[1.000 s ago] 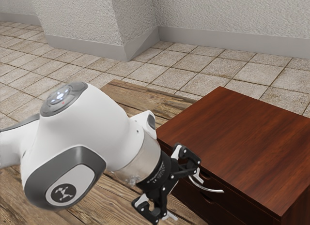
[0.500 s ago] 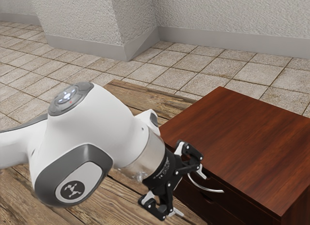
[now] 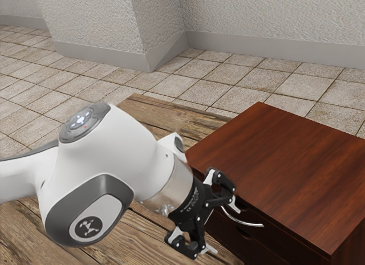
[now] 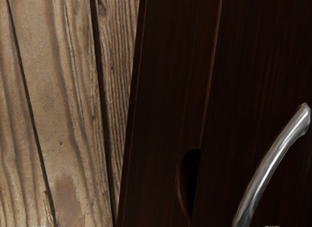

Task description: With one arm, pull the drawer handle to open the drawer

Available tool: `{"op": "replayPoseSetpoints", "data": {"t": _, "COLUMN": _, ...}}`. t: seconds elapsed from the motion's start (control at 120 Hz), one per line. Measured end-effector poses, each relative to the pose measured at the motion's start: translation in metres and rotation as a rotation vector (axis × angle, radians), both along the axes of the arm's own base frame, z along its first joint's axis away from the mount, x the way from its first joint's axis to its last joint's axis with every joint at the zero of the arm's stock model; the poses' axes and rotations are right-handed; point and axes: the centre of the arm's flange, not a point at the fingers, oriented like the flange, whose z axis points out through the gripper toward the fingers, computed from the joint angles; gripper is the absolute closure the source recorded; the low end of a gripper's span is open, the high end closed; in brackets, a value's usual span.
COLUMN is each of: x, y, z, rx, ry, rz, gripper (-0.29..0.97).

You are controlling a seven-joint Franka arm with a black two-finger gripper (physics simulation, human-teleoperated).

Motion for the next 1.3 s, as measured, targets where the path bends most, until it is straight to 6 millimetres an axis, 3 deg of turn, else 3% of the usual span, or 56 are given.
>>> {"op": "replayPoseSetpoints", "data": {"t": 0.242, "x": -0.001, "y": 0.002, "z": 0.000, "rx": -0.003, "ry": -0.004, "rz": 0.004, "gripper": 0.30}}
{"op": "replayPoseSetpoints", "data": {"t": 0.467, "x": -0.004, "y": 0.005, "z": 0.001, "rx": -0.003, "ry": -0.005, "rz": 0.004, "gripper": 0.60}}
{"op": "replayPoseSetpoints", "data": {"t": 0.6, "x": -0.006, "y": 0.008, "z": 0.003, "rx": -0.003, "ry": -0.007, "rz": 0.005, "gripper": 0.70}}
{"op": "replayPoseSetpoints", "data": {"t": 1.042, "x": -0.024, "y": 0.014, "z": 0.006, "rx": 0.019, "ry": 0.002, "rz": -0.021, "gripper": 0.78}}
{"op": "replayPoseSetpoints", "data": {"t": 1.3, "x": -0.043, "y": 0.015, "z": 0.009, "rx": 0.030, "ry": 0.005, "rz": -0.046, "gripper": 0.79}}
